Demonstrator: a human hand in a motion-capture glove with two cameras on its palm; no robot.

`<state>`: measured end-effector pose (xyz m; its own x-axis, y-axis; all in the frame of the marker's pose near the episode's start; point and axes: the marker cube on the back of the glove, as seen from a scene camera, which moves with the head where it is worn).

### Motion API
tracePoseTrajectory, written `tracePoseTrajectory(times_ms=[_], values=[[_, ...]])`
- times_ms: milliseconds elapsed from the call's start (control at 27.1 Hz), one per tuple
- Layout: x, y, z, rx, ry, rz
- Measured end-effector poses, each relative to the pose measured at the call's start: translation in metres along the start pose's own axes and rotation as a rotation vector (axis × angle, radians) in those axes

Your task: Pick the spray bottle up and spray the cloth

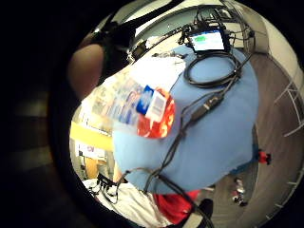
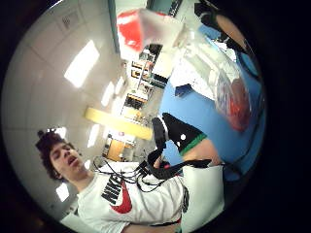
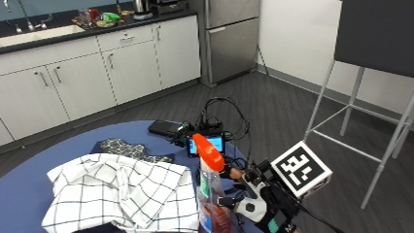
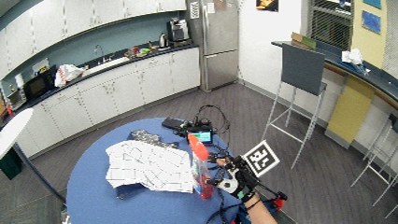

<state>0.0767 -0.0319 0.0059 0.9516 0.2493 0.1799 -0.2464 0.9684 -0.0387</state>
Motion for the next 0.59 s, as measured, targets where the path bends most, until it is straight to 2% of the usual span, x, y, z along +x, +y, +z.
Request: tracePoseTrajectory(times_ms=[185,591], values=[[0.018,-0.024,0.015,-0.072,-0.084,0.0],[0.019,-0.026,0.015,0.064,-0.022,0.045]])
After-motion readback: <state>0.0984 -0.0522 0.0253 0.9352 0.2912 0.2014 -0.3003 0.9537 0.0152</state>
